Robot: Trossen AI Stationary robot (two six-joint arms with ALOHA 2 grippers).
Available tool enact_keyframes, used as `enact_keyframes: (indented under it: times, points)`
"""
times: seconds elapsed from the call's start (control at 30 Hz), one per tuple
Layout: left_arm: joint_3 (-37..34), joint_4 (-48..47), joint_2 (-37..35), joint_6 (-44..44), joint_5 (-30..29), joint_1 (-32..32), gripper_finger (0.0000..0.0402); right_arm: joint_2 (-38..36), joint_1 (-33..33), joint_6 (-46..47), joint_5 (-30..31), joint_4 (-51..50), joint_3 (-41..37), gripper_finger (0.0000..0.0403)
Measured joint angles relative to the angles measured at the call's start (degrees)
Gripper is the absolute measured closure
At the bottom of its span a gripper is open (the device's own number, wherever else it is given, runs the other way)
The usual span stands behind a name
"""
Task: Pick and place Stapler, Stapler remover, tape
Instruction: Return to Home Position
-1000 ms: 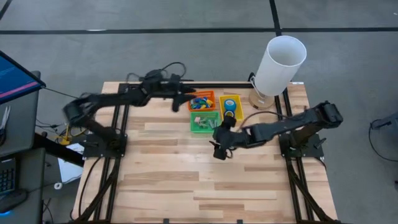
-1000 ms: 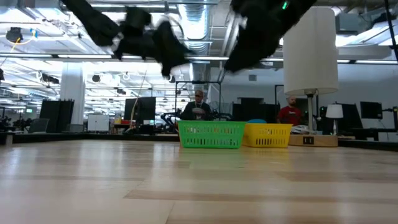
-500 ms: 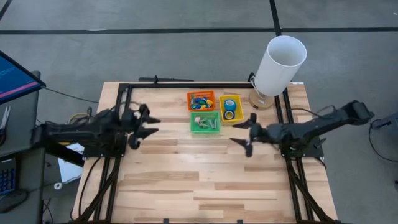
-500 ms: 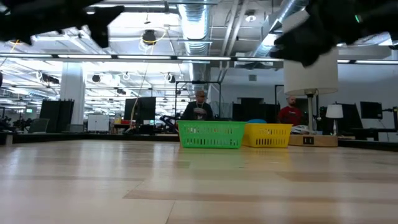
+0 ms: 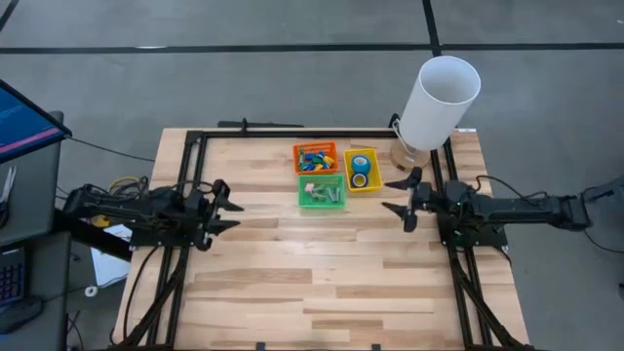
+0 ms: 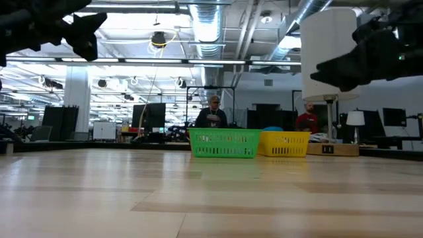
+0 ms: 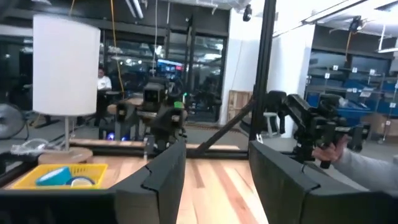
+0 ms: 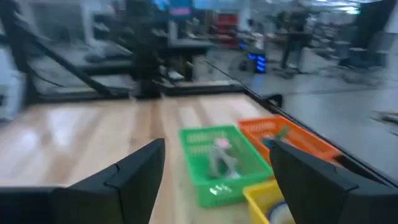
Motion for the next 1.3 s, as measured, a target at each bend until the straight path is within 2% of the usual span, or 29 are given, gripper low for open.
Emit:
enact_keyframes:
  times: [0.07, 0.13, 0.37, 0.8, 1.3]
  points:
    - [0.0, -0.2, 0.5, -0.1, 0.0, 0.0, 0.0233, -1.4, -1.0, 1.3, -3.8, -0.7, 0.1, 0.0122]
    - [0.0, 0.0, 1.3, -0.2, 0.0, 0.0, 0.0233, -2.1, -1.4, 2.5, -5.0, -1.6, 0.0, 0.0122]
    - [0.0, -0.1, 3.5, -0.2, 0.0, 0.0, 0.0234, -2.3, -1.4, 7.3, -5.0, -1.8, 0.0, 0.0122]
    - [0.0, 0.0, 6.9, -0.2, 0.0, 0.0, 0.0234, -2.3, -1.4, 7.3, -5.0, -1.8, 0.0, 0.0122]
    - [0.0, 0.1, 6.9, -0.2, 0.0, 0.0, 0.0234, -2.3, -1.4, 7.3, -5.0, -1.8, 0.0, 0.0122]
